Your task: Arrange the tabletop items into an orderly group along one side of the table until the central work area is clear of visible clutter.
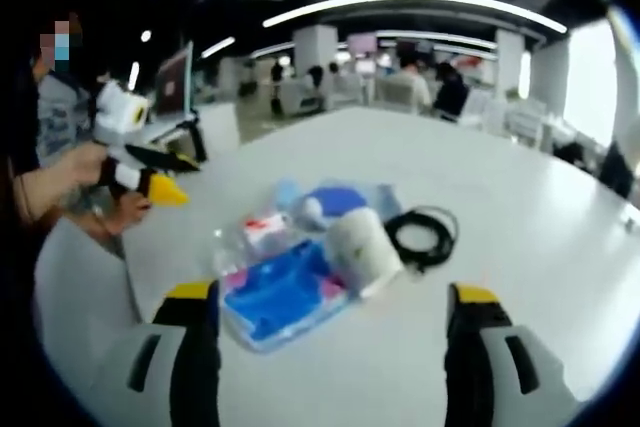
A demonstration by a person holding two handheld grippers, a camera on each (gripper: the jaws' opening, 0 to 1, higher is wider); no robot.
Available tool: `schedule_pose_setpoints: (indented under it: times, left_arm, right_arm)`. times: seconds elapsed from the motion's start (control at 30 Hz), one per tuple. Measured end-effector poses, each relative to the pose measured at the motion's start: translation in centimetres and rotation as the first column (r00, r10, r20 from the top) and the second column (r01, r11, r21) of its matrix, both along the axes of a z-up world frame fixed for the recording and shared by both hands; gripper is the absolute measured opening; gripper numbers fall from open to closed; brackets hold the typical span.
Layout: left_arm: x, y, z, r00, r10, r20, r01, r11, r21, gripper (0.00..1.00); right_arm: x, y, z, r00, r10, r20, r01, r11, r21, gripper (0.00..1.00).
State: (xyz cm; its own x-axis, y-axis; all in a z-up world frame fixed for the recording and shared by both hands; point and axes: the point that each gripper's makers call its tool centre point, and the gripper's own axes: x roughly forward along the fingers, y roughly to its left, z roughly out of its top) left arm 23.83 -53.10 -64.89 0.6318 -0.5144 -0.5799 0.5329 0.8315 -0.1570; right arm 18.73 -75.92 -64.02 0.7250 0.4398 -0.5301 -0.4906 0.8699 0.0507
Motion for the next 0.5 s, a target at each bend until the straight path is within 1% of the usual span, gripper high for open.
schedule_pose_setpoints:
  times: [0.1, 0.17, 0.2, 0.3, 0.33, 0.5]
  left_arm:
    - [0.2, -0.3, -0.7, 1.0, -0.006, -0.015, 0.006, 1.0, 0.019, 0.82]
    - [0.3, -0.5, -1.1, 1.0, -0.006, -0.028, 0.006, 1.0, 0.017, 0.81]
    - [0.3, -0.7, -1.2, 0.999, -0.007, -0.033, 0.007, 1.0, 0.01, 0.81]
    - [0.2, -1.8, -1.5, 0.997, -0.014, -0.075, 0.011, 0.999, -0.044, 0.8]
    - [0.2, -2.0, -1.5, 0.997, -0.015, -0.079, 0.011, 0.999, -0.052, 0.8]
    - [0.4, -3.1, -2.2, 0.995, -0.027, -0.094, 0.024, 0.999, -0.031, 0.78]
  right_arm:
    - [0.1, 0.0, -0.4, 1.0, -0.002, -0.01, 0.002, 1.0, 0.008, 0.91]
    - [0.1, 0.0, -0.6, 1.0, -0.002, -0.016, 0.002, 1.0, 0.005, 0.91]
    - [0.1, 0.1, -0.7, 1.0, -0.002, -0.021, 0.002, 1.0, 0.007, 0.91]
    - [0.0, 0.1, -1.1, 0.999, -0.007, -0.033, 0.007, 1.0, 0.01, 0.91]
    - [0.0, 0.1, -1.2, 0.999, -0.008, -0.036, 0.008, 1.0, 0.01, 0.91]
    - [0.1, 0.2, -1.5, 0.999, -0.016, -0.045, 0.016, 1.0, 0.018, 0.9]
